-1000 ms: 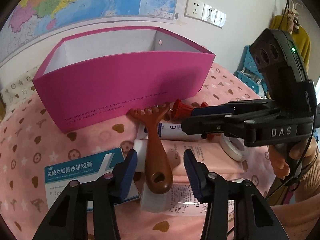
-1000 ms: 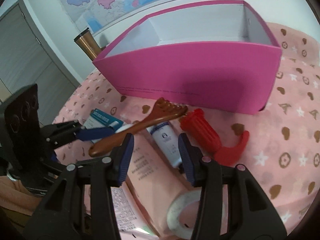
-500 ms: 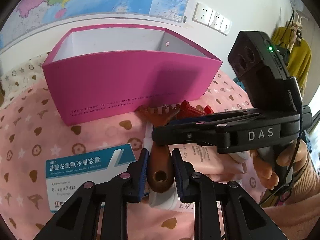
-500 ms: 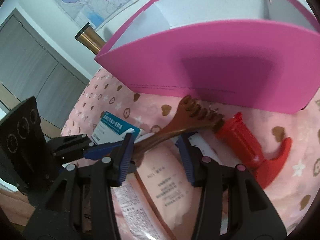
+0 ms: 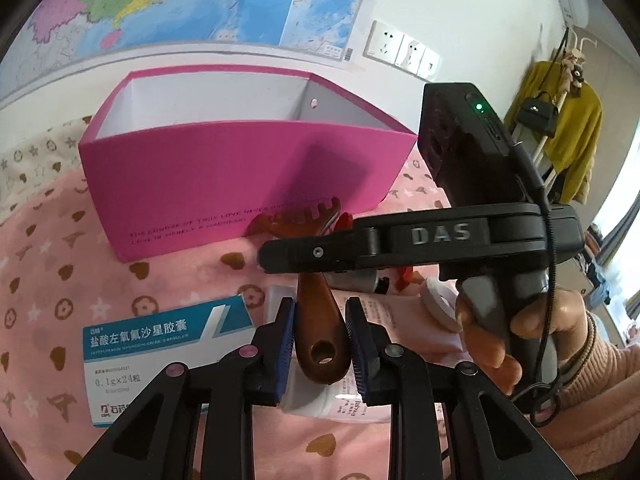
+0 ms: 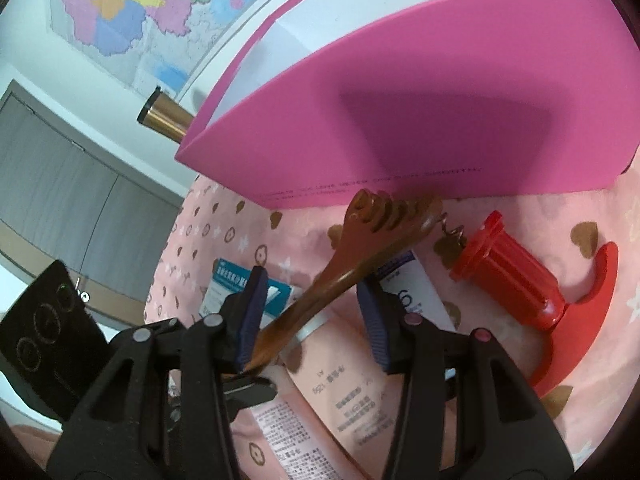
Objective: Organize rigid objects
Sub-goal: 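Move the right tool back to the brown wooden comb and grasp its handle, then lift the brown comb into the pink box and release it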
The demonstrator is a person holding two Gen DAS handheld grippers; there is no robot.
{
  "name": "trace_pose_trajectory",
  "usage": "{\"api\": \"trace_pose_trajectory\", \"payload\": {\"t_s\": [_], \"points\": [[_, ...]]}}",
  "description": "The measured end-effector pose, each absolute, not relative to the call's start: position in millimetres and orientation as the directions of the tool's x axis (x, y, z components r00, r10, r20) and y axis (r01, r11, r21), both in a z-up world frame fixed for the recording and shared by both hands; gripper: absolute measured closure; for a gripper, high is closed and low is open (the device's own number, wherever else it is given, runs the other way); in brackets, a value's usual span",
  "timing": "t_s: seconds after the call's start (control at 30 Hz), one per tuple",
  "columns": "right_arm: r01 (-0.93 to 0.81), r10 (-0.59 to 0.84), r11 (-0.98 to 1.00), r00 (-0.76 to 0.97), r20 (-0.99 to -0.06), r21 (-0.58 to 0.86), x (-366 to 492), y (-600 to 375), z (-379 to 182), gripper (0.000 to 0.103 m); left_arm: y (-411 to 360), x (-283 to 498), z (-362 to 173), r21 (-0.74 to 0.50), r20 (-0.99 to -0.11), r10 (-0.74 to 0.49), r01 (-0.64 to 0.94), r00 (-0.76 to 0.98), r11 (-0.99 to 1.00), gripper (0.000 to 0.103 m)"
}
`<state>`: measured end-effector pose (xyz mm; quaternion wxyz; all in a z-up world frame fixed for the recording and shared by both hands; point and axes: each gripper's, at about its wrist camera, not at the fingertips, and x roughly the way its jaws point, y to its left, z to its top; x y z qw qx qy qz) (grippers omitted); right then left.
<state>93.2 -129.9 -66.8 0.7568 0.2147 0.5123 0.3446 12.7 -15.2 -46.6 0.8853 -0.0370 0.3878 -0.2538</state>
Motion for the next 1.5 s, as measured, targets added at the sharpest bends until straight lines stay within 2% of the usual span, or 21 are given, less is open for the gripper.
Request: {"api": "trace_pose_trajectory", "payload": {"t_s": [0.13,0.23,0.3,0.47,0.6,0.63,0.97,1.17,1.5], "points": [[-0.286,0.758,0.652,0.249,-0.602,0.703,93,-139,-66,0.076,-11,11,-46,-0.28,-0.667,-0.495,0.427,0.557,0.859,0.079],[-0.309,0.763,0.646,0.268,-0.588,0.698,87,-144,-59,0.081,-13,11,-41,-0.292,-0.649,-0.516,0.444,0.558,0.847,0.079],[-0.323,0.765,0.644,0.288,-0.576,0.693,83,-149,-51,0.09,-18,11,-37,-0.287,-0.643,-0.524,0.459,0.559,0.841,0.079],[-0.387,0.765,0.644,0.349,-0.542,0.66,74,-159,-22,0.09,-32,13,-27,-0.276,-0.631,-0.544,0.495,0.553,0.824,0.076],[-0.416,0.762,0.647,0.392,-0.516,0.639,72,-167,-1,0.09,-43,16,-18,-0.271,-0.619,-0.56,0.52,0.55,0.81,0.062],[-0.423,0.763,0.646,0.401,-0.507,0.636,72,-168,4,0.09,-45,17,-14,-0.267,-0.613,-0.563,0.526,0.554,0.808,0.061],[-0.469,0.752,0.655,0.48,-0.451,0.592,97,-180,48,0.09,-62,41,25,-0.161,-0.578,-0.529,0.548,0.622,0.821,0.063],[-0.474,0.748,0.656,0.511,-0.423,0.587,121,-192,66,0.09,-63,70,45,-0.124,-0.568,-0.509,0.544,0.647,0.83,0.07],[-0.413,0.732,0.661,0.539,-0.417,0.626,167,-198,64,0.09,-65,125,49,-0.073,-0.609,-0.419,0.479,0.674,0.875,0.073]]}}
